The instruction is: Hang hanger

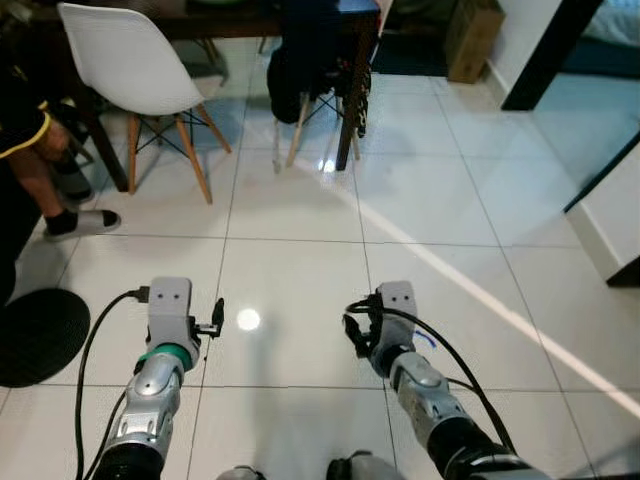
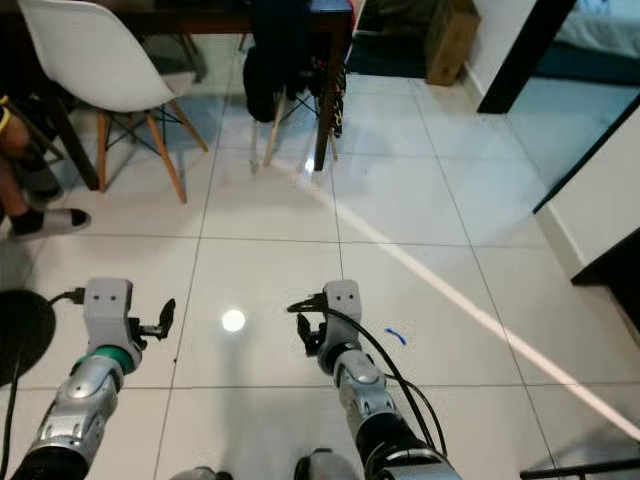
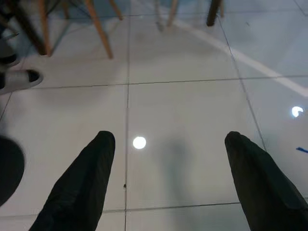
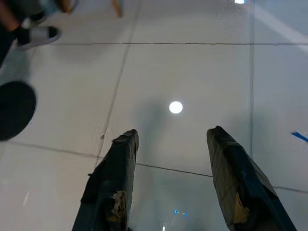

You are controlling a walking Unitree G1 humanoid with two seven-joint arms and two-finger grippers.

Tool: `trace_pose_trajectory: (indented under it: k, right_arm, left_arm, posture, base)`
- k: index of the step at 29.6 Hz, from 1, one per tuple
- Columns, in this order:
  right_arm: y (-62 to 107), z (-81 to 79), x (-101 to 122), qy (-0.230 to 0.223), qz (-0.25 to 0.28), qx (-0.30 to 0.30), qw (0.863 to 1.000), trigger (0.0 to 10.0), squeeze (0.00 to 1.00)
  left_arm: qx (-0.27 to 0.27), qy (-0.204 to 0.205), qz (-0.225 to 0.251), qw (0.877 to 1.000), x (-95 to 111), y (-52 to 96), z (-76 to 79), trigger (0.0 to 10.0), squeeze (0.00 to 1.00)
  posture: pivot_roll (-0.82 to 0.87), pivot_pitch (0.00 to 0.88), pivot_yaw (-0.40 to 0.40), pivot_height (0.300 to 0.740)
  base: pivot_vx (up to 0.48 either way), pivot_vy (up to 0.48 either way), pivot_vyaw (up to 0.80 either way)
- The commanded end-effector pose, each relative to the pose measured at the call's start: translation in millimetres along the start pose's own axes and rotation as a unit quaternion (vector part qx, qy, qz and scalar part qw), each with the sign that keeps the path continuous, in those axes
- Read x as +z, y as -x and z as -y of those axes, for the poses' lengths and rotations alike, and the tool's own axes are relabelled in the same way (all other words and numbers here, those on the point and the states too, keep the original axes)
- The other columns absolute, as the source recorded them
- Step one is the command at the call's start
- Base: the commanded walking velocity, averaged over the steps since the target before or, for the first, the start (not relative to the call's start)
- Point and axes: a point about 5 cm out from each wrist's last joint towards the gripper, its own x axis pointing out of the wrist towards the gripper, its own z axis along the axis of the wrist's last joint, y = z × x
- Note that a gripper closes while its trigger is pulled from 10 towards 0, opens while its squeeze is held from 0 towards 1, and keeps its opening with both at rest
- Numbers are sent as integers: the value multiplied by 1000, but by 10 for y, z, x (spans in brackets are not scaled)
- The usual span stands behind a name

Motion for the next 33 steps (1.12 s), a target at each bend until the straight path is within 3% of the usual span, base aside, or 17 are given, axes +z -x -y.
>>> trace_pose_trajectory:
  k: [1, 9, 33]
  right_arm:
    - [47, 81, -89, -5, -16, -16, 1000, 10000, 0]
    - [44, 75, -86, -10, -15, -17, 1000, 10000, 0]
    - [10, 24, -23, -1, -6, -1, 1000, 10000, 0]
  left_arm:
    - [-14, 3, -6, 1000, -29, 12, 76, 10000, 0]
    - [-14, 2, -7, 1000, -29, 14, 70, 10000, 0]
    - [-8, 6, -3, 1000, -9, 20, 55, 10000, 0]
  posture:
    - [45, 79, 15, 740]
    - [47, 81, 19, 740]
    - [57, 83, 6, 740]
  base:
    - [289, 0, -800]
    - [289, 0, -800]
    - [284, 0, 0]
